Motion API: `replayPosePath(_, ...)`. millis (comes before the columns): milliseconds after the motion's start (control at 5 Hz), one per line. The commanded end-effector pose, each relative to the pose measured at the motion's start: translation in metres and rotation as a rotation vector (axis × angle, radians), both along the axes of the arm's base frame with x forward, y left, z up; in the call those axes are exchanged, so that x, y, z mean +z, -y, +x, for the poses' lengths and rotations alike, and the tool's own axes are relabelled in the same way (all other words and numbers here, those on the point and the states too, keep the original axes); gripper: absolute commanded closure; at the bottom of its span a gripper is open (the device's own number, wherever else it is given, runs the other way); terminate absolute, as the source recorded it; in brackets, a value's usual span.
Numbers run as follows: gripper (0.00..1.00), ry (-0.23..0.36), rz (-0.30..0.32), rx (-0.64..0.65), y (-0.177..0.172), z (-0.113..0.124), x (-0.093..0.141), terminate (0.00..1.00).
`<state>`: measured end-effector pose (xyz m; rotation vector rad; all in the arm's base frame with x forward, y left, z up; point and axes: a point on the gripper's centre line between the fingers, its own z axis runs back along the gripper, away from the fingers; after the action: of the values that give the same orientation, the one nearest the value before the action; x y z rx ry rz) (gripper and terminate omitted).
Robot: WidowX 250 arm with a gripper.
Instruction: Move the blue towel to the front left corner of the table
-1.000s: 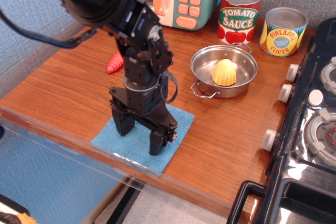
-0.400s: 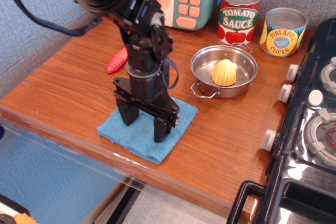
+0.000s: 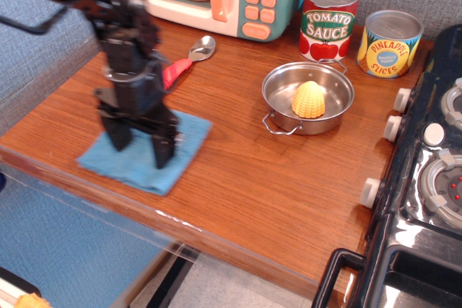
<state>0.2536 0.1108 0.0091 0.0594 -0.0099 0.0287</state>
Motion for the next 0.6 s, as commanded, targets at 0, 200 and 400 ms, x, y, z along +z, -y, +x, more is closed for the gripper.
replayPosePath(0, 0.00, -0.004, -0.026, -0.001, -0.056, 0.004, 0.021, 0.00)
replayPosePath(200, 0.00, -0.021, -0.043, -0.034, -0.070, 0.010, 0.021, 0.00)
replayPosePath(400, 0.00, -0.014, -0.061, -0.075, -0.067, 0.010, 0.025, 0.00)
